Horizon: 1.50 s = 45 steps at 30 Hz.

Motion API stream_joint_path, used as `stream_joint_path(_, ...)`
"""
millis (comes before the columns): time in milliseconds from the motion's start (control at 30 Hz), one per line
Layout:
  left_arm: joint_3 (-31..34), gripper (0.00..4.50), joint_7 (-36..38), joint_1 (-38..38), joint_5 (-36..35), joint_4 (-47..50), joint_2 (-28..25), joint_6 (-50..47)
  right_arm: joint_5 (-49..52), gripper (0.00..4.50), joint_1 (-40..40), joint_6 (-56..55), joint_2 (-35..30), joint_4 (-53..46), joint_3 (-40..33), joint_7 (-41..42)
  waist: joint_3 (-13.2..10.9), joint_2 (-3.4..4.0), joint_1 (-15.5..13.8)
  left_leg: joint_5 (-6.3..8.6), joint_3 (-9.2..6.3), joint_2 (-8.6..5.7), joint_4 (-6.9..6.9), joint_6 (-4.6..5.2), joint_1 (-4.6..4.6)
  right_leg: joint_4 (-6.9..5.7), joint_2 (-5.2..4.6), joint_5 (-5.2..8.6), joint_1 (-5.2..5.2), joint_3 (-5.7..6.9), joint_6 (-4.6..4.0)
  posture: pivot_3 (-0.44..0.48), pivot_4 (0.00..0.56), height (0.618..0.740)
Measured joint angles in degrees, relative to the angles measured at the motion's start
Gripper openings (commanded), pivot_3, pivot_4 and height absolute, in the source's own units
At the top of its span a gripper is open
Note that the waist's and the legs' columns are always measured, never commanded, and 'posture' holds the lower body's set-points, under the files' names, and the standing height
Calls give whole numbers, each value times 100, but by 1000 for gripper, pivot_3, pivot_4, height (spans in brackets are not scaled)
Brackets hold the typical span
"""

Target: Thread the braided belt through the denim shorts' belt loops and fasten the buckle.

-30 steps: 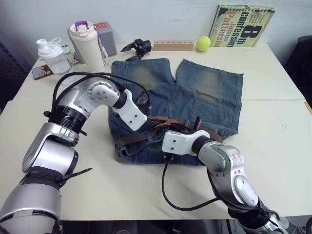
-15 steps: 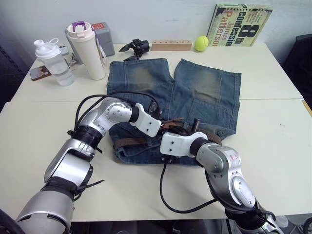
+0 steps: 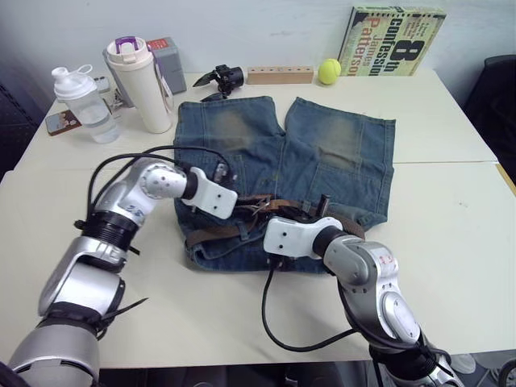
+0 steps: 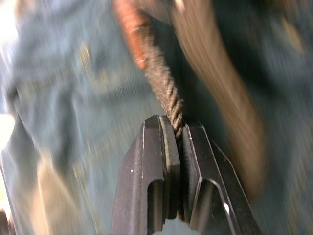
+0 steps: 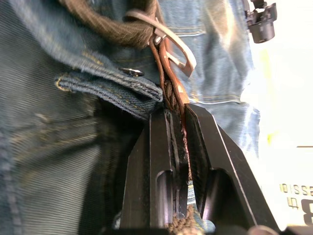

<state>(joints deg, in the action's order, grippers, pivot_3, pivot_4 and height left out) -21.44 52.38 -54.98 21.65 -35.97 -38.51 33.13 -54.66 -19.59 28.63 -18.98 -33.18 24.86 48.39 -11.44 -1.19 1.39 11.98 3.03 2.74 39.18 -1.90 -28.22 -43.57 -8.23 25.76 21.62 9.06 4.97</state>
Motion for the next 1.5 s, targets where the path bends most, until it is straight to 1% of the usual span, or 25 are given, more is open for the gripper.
stream_joint_path(133, 43, 0, 65, 163, -78, 259, -90, -124, 185, 68, -238, -362, -351, 182, -83, -6, 0, 0, -14, 0, 0, -10, 1, 0, 0, 2, -14, 1, 0, 0, 2, 0, 150, 657)
stream_joint_path(200, 69, 0, 90, 375, -149, 437, -90, -321, 415, 68, -429, -893, -833, 395, -114, -6, 0, 0, -21, 0, 0, -11, 4, 0, -3, -1, -16, 2, 0, 3, 4, 0, 150, 657)
stream_joint_path(400, 254, 0, 47, 478, -224, 783, -107, -753, 676, 68, -879, -1939, -1457, 933, -56, -17, 0, -1, -2, 0, 1, -10, 5, 0, -2, -4, -16, 3, 1, 5, 5, 0, 150, 657)
stream_joint_path(567, 371, 0, 104, 897, -354, 1350, -165, -1331, 686, 68, -1232, -2568, -1439, 1536, 82, -136, 0, 0, 31, 0, 1, -4, 7, 0, 2, -26, -12, 8, 2, 5, -1, 0, 150, 657)
stream_joint_path(667, 549, 0, 95, 1130, -492, 1652, -147, -1856, 692, 68, -1244, -2590, -1245, 1749, 94, -247, 0, -1, 23, 0, 0, -4, 9, 0, 1, -31, -13, 9, 3, 4, -1, 0, 150, 657)
stream_joint_path(733, 860, 0, 51, 1328, -796, 2051, 54, -2513, 753, 68, -1041, -2442, -1098, 1747, -35, -334, 1, -2, 10, 0, -1, -5, 10, 0, 1, -32, -15, 9, -1, 3, -1, 0, 150, 657)
stream_joint_path(833, 1067, 0, -121, 1528, -1065, 2452, 296, -3088, 809, 68, -795, -2181, -976, 1622, -174, -379, 3, -5, -1, 0, -4, -6, 12, 0, 1, -29, -16, 9, -5, 2, 0, 0, 150, 657)
stream_joint_path(900, 1347, 0, -439, 1750, -1310, 2718, 693, -3556, 903, 68, -430, -1858, -830, 1339, -371, -371, 4, -7, -23, 0, -9, -5, 13, 0, 0, -29, -17, 9, -6, 2, 0, 0, 150, 657)
stream_joint_path(1067, 1619, 0, -838, 2172, -1707, 3092, 1181, -4122, 1192, 68, 479, -1187, -663, 388, -749, -71, 6, -9, -116, 0, -15, -7, 13, 0, -1, -26, -17, 10, -8, 2, 0, 0, 150, 657)
stream_joint_path(1167, 1674, 0, -885, 2305, -1822, 3107, 1230, -4238, 1308, 68, 936, -922, -670, -78, -780, 171, 7, -11, -131, 0, -16, -8, 15, 0, 0, -19, -12, 10, -8, 2, 1, 0, 150, 657)
stream_joint_path(1200, 1698, 0, -893, 2338, -1860, 3100, 1243, -4271, 1321, 892, 1073, -832, -667, -229, -759, 251, 7, -10, -126, 0, -14, -6, 14, 0, 0, -17, -11, 10, -8, 1, 0, 0, 150, 657)
stream_joint_path(1233, 1717, 0, -897, 2366, -1917, 3101, 1274, -4297, 1314, 1112, 1193, -742, -643, -376, -753, 308, 7, -10, -125, 0, -12, -6, 13, 0, 1, -13, -10, 12, -8, 1, -5, 0, 150, 657)
stream_joint_path(1267, 1736, 0, -894, 2390, -1975, 3106, 1313, -4313, 1299, 1623, 1280, -656, -608, -484, -752, 337, 7, -10, -126, 0, -11, -7, 12, 0, 2, -11, -11, 15, -8, 0, -9, 0, 150, 657)
stream_joint_path(1300, 1746, 0, -876, 2419, -2041, 3113, 1348, -4333, 1271, 1896, 1340, -587, -557, -558, -736, 344, 8, -11, -125, 0, -11, -7, 12, 0, 4, -14, -11, 15, -8, -1, -10, 0, 150, 657)
stream_joint_path(1367, 1730, 0, -667, 2648, -2396, 3309, 1492, -4420, 986, 2673, 1438, -333, -311, -667, -592, 269, 9, -13, -124, -1, -11, -6, 13, -2, 6, -18, -10, 17, -7, -2, -13, 0, 150, 657)
stream_joint_path(1433, 1684, 0, -560, 2686, -2520, 3342, 1493, -4443, 833, 3356, 1438, -232, -232, -636, -506, 60, 9, -14, -138, -1, -12, -6, 13, -2, 6, -18, -10, 18, -7, 0, -15, 0, 150, 657)
stream_joint_path(1500, 1683, 0, -532, 2686, -2548, 3342, 1491, -4459, 667, 3356, 1479, -308, -204, -485, -485, -254, 11, -16, -142, -1, -10, -8, 13, -2, 6, -17, -12, 18, -8, -1, -14, 0, 150, 657)
